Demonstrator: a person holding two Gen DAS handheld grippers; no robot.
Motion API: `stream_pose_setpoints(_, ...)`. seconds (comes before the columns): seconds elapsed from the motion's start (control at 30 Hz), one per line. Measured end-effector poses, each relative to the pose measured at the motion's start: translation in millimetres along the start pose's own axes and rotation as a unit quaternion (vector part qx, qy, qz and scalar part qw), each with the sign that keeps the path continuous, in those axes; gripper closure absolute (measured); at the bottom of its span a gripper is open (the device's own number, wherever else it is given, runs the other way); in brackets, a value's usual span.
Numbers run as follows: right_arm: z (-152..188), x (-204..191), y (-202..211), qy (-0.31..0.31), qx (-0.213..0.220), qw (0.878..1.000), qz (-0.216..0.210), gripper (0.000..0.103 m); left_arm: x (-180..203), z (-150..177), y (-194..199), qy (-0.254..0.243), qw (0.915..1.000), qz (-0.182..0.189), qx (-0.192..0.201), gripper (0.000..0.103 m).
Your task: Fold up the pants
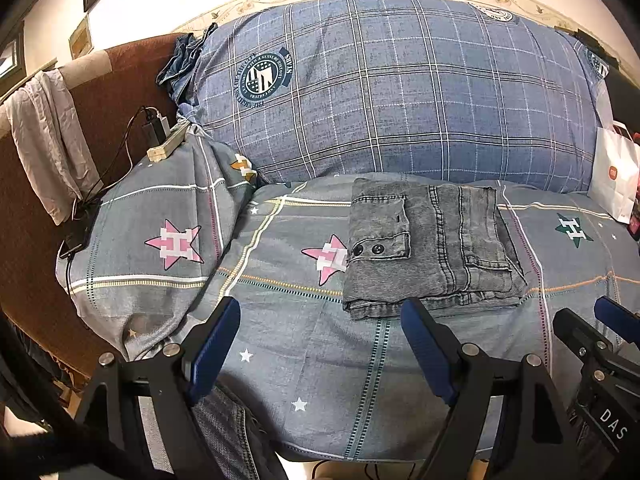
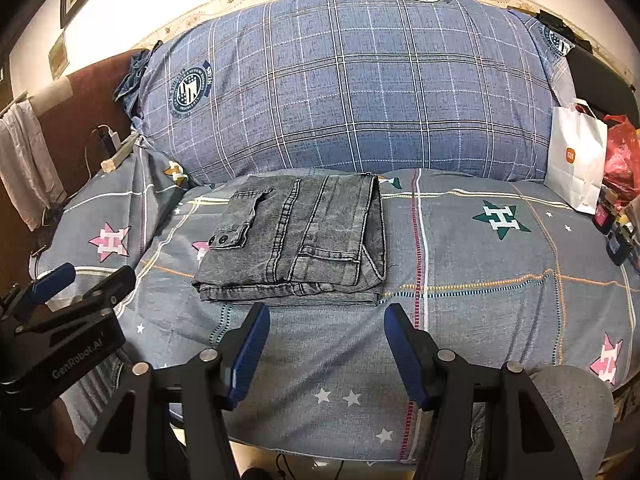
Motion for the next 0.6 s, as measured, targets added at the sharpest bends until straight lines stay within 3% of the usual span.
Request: stream_pose_setpoints(0.6,0.7,-1.3,-3.8,-0.001,-0.005,1.000,-0.002,0.040,1.1,2.2,-6.9,-0.004,0.9999,-0.003,-0.012,0.020)
Point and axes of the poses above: each gripper's, at about its wrist camera, not at the fingertips, and y roughly against the way its jaws point, x to its right, z to its underside, the point moved 6 cm from there along -y, roughly the way its jaws point, and after that the axes turned 7 degrees about -x, right-handed, at the moved point
